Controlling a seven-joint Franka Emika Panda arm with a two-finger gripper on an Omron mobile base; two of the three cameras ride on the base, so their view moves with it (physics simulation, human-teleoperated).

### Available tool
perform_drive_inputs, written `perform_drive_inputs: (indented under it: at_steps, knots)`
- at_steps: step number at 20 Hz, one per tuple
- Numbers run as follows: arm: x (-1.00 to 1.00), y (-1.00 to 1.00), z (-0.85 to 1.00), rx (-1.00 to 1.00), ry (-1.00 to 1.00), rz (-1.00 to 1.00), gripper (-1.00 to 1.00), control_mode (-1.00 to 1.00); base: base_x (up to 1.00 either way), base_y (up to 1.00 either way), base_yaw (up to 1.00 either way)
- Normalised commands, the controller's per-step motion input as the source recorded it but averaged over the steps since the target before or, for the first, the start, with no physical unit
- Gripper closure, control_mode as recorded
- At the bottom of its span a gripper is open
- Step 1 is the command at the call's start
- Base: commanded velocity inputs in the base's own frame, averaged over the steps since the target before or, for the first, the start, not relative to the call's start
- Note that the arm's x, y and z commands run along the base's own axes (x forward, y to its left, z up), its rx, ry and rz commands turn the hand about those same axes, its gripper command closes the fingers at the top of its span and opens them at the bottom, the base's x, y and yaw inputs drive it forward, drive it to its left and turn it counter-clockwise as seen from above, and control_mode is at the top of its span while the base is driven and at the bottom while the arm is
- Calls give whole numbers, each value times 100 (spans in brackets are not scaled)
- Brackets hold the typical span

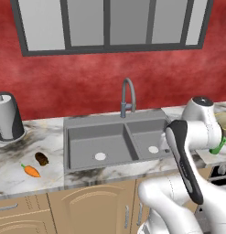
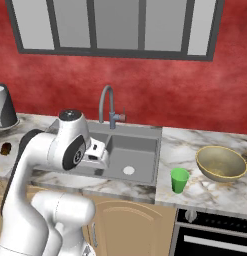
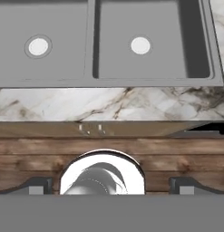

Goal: Remove the sweet potato and carrot from the sink. Then move the bowl and cup from the counter to the sink for washing.

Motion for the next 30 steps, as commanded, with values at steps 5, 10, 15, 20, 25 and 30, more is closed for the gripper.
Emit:
perform_drive_inputs:
  at_steps: [5, 10, 15, 20, 25, 30]
  knots:
    - [3, -49, 4, 0, 0, 0, -100, -100, 0, 0, 0]
    - [5, -47, 3, 0, 0, 0, -100, -100, 0, 0, 0]
    - [7, -41, 1, 0, 0, 0, -100, -100, 0, 0, 0]
    - [10, -37, 0, 0, 0, 0, -100, -100, 0, 0, 0]
    - [12, -32, 0, 0, 0, -1, -100, -100, 0, 0, 0]
    - [14, -29, 0, 0, 0, -1, -100, -100, 0, 0, 0]
